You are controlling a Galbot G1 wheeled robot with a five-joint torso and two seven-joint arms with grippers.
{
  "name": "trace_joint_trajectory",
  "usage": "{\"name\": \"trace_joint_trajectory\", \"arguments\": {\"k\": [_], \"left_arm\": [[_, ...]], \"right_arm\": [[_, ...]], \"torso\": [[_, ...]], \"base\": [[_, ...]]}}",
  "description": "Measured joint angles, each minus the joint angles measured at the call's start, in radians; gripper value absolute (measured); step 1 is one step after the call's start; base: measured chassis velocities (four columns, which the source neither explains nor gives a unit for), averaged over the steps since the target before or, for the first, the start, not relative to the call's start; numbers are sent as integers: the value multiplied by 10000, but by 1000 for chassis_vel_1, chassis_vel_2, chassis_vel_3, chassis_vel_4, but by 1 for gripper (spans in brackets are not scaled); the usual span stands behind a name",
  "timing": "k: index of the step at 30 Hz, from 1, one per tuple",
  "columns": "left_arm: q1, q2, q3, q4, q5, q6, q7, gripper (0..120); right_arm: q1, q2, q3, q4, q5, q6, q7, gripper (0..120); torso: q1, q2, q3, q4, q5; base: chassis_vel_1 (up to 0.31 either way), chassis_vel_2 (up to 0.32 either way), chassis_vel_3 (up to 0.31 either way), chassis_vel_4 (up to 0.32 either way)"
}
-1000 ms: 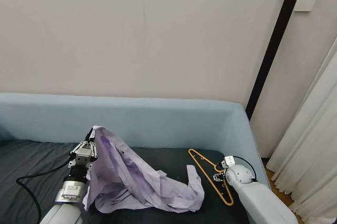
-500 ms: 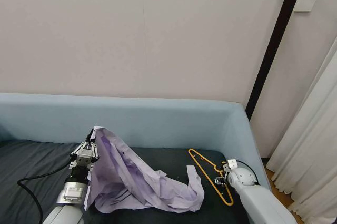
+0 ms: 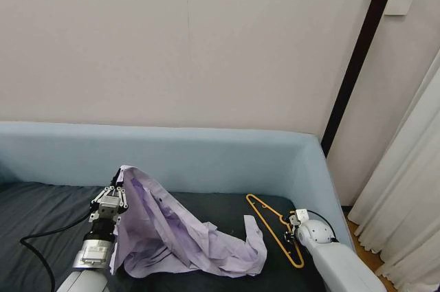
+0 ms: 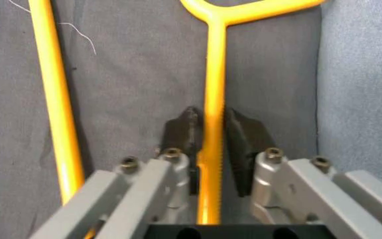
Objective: Pick up the clothes from the sofa and hang them on the clothes hanger.
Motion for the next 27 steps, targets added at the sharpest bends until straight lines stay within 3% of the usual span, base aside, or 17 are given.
{"name": "trace_joint_trajectory", "arguments": {"k": [2, 4, 11, 13, 15, 21, 27], "left_arm": [[-5, -9, 29, 0, 13, 1, -18, 0], [-14, -9, 51, 4, 15, 1, -31, 0], [-19, 59, 77, 25, 0, -2, -64, 0], [-21, 87, 77, 38, -18, -6, -73, 0], [-17, 85, 85, 48, -33, -20, -81, 0], [43, 52, 113, 44, -68, -48, -95, 0], [-43, 184, 99, -19, -371, -41, -121, 0]], "right_arm": [[-57, -39, -27, 39, -85, 222, -4, 7], [-113, -61, -63, 39, -170, 541, 43, 4], [-417, -333, -209, 917, -97, 726, 135, 4], [-541, -579, -494, 1626, 163, 1516, 448, 4], [-843, -1150, -1260, 2992, 128, 3872, 993, 4], [-1645, -2141, -1712, 5312, -340, 5301, 1172, 4], [-2608, -2795, -1729, 6766, -3323, 7424, 1146, 4]], "torso": [[0, 0, 0, 0, -1], [0, 0, 0, 1, 1], [0, -1, 0, 1, 1], [0, 0, 0, 0, -2], [0, -1, 0, 7, 2], [-1, 0, -1, 1, -1], [0, 1, -1, -1, 0]], "base": [[0, 0, 0, 0], [0, 0, 0, 0], [0, 0, 0, 0], [0, 0, 0, 0], [0, 0, 0, 0], [0, 0, 0, 0], [0, 0, 0, 0]]}}
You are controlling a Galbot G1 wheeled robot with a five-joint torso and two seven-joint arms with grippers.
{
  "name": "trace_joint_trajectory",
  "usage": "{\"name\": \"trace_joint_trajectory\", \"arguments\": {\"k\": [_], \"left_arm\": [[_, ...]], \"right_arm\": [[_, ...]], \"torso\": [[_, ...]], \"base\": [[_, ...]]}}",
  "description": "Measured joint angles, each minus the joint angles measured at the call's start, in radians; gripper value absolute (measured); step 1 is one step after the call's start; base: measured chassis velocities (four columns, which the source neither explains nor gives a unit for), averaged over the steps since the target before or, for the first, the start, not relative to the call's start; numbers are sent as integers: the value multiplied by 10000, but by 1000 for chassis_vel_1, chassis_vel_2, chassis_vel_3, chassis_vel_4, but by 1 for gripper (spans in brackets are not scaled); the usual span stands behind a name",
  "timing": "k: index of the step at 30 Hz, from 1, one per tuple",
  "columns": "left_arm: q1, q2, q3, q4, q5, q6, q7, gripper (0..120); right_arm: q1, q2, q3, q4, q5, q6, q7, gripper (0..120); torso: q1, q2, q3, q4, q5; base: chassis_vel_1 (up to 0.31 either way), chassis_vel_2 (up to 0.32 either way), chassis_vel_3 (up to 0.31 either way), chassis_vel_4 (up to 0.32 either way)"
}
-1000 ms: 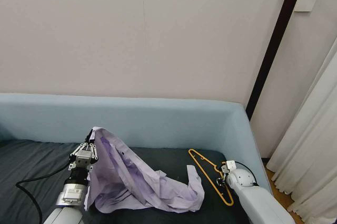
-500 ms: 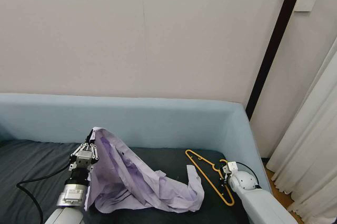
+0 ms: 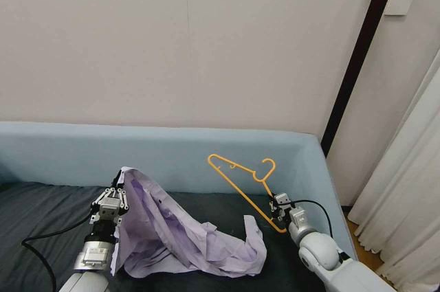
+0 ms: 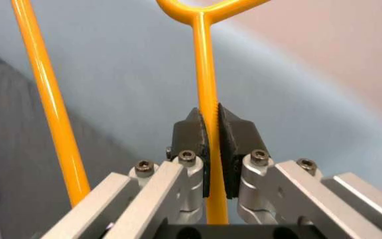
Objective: Pick up the clothes from the sofa and hang them on the clothes hanger.
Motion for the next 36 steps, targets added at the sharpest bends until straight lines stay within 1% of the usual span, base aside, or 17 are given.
{"name": "trace_joint_trajectory", "arguments": {"k": [2, 3, 5, 8, 9, 11, 14, 17, 18, 20, 23, 25, 26, 28, 31, 36], "left_arm": [[-31, 6, 0, -14, -40, 8, -2, 0], [-31, 6, 0, -14, -40, 8, -2, 0], [-58, 6, 0, -42, -88, 31, -3, 0], [-76, 9, 0, -113, -184, 55, -3, 0], [-76, 9, 0, -113, -184, 55, -3, 0], [-69, 19, -18, -209, -262, 84, -1, 0], [-50, 22, -37, -294, -311, 104, 2, 0], [-48, 34, -51, -322, -338, 123, 2, 0], [-66, 53, -58, -326, -378, 152, 3, 0], [-80, 63, -58, -326, -404, 165, 3, 0], [-135, 65, -24, -321, -447, 190, 4, 0], [-169, 52, 12, -318, -471, 209, 5, 0], [-169, 52, 12, -318, -471, 209, 5, 0], [-201, 45, 54, -297, -474, 226, 8, 0], [-280, 27, 128, -232, -474, 268, 18, 0], [-336, -15, 187, -178, -471, 279, 28, 0]], "right_arm": [[-211, -35, 91, 218, -1171, 681, 113, 4], [-211, -35, 91, 218, -1171, 681, 113, 4], [-463, -65, 121, 539, -2135, 1145, 424, 4], [-862, -92, 60, 956, -3112, 1376, 934, 4], [-862, -92, 60, 956, -3112, 1376, 934, 4], [-1242, -65, -15, 1241, -3971, 1409, 1531, 4], [-1663, 4, -204, 1599, -4721, 1242, 2207, 4], [-1931, 23, -361, 1852, -5132, 1105, 2532, 4], [-2196, 23, -549, 2105, -5753, 1079, 2779, 4], [-2269, 20, -642, 2178, -6010, 1109, 2843, 4], [-2380, 91, -920, 2275, -6837, 1118, 3059, 4], [-2376, 206, -1114, 2175, -7564, 670, 3413, 4], [-2376, 206, -1114, 2175, -7564, 670, 3413, 4], [-2283, 344, -1363, 1947, -8039, 274, 3728, 4], [-1998, 598, -1884, 1659, -8218, -196, 4046, 4], [-1510, 953, -2326, 1199, -8377, -572, 4303, 4]], "torso": [[0, 0, 0, 2, -1], [0, 0, 0, 2, -1], [0, 0, 0, 4, 0], [0, 0, 0, 4, -1], [0, 0, 0, 4, -1], [0, 0, 0, 3, -1], [0, 0, 0, 3, -1], [-1, 0, 0, 3, -1], [-1, 0, 0, 2, -2], [0, 0, 0, 3, -4], [0, 0, -1, 3, -3], [-1, 0, 0, 3, -3], [-1, 0, 0, 3, -3], [0, 0, 1, 2, -2], [0, 0, 1, 3, -1], [0, -1, 1, 4, -2]], "base": [[0, 0, 0, 0], [0, 0, 0, 0], [0, 0, 0, 0], [0, 0, 0, 0], [0, 0, 0, 0], [0, 0, 0, 0], [0, 0, 0, 0], [0, 0, 0, 0], [0, 0, 0, 0], [0, 0, 0, 0], [0, 0, 0, 0], [0, 0, 0, 0], [0, 0, 0, 0], [0, 0, 0, 0], [0, 0, 0, 0], [0, 0, 0, 0]]}}
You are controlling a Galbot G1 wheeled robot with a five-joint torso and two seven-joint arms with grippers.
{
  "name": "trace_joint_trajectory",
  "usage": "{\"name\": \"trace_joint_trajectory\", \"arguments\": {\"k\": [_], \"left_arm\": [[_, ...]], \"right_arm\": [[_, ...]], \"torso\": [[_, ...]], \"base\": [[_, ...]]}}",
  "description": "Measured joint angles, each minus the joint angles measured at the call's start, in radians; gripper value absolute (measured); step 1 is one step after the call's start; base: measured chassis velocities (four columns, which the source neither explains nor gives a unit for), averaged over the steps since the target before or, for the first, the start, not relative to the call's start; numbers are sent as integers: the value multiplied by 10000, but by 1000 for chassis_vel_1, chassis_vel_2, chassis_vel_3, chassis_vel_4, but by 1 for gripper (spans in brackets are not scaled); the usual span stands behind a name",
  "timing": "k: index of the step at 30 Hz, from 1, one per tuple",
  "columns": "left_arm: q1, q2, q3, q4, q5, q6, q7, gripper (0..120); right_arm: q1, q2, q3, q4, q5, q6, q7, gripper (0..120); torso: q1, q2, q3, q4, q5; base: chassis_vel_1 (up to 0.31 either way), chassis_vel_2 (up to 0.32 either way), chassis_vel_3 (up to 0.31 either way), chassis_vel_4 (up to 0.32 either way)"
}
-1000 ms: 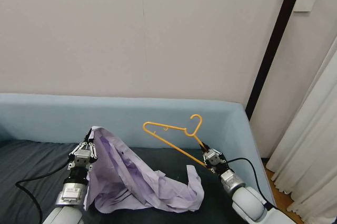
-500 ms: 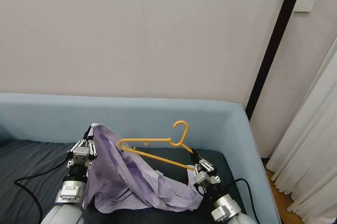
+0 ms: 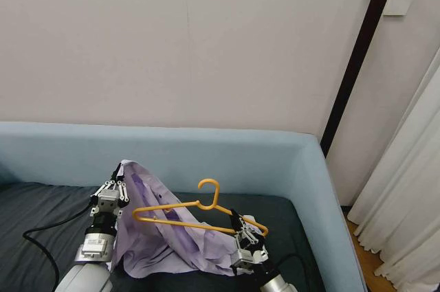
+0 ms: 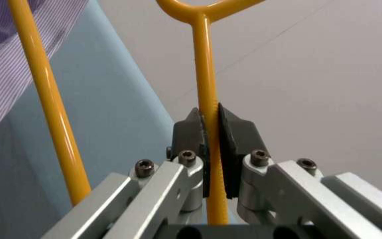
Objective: Pick up the clothes from the sofa and hang them on the clothes hanger.
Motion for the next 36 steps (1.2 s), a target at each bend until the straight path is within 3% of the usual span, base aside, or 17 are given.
{"name": "trace_joint_trajectory", "arguments": {"k": [9, 18, 27, 36], "left_arm": [[43, -81, 37, -42, 32, -4, 9, 0], [128, -94, 0, -140, 67, -17, 19, 0], [250, -245, 84, -217, 300, -20, 37, 0], [300, -484, 221, -2, 599, -163, 71, 0]], "right_arm": [[559, 438, -437, -414, 469, -927, 207, 4], [1008, 484, -216, -760, 567, -1259, 183, 4], [1356, 667, 101, -1316, 383, -723, 309, 4], [1678, 1116, -526, -1492, 723, -7, 545, 4]], "torso": [[0, 0, 0, 0, 0], [0, 0, 0, -1, 1], [0, 0, 0, -1, 1], [1, 0, 0, 0, 0]], "base": [[0, 0, 0, 0], [0, 0, 0, 0], [0, 0, 0, 0], [0, 0, 0, 0]]}}
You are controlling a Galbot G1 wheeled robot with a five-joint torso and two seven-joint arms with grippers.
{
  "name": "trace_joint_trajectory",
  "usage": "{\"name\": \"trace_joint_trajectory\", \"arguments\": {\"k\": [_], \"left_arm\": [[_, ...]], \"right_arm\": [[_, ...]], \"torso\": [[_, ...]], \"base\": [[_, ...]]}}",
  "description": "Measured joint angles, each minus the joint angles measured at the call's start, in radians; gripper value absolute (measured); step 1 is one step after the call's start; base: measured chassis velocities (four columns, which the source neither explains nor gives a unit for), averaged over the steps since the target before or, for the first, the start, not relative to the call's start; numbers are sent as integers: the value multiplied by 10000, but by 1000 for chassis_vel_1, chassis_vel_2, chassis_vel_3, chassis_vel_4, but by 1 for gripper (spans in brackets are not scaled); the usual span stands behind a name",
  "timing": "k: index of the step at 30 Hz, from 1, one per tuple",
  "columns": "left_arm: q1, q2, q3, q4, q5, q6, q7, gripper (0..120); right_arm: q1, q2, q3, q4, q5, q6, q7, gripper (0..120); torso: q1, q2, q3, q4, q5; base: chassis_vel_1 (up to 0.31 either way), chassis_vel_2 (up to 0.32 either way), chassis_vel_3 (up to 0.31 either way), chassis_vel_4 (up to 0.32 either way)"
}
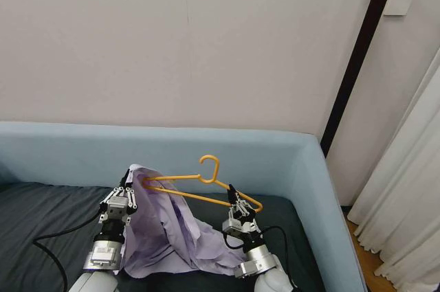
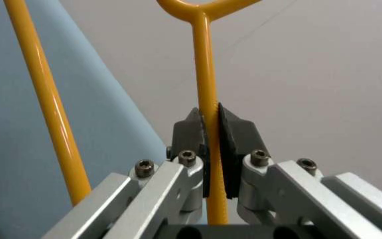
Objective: Pick up the clothes from the sofa and hang them on the clothes hanger.
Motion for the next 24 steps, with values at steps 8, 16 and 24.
{"name": "trace_joint_trajectory", "arguments": {"k": [8, 16, 24], "left_arm": [[-30, 39, -49, 133, 3, -84, -3, 0], [-36, -230, 180, 309, 292, -231, 142, 0], [41, -473, 317, 368, 521, -570, 395, 0]], "right_arm": [[-5, -44, -235, -228, -183, 508, -9, 4], [266, 133, -510, -44, 74, 157, 102, 4], [438, 411, -593, -386, 65, -292, -21, 4]], "torso": [[0, 0, 0, -1, 2], [0, 0, 0, 0, 0], [0, 0, 0, 0, 1]], "base": [[0, 0, 0, 0], [0, 0, 0, 0], [0, 0, 0, 0]]}}
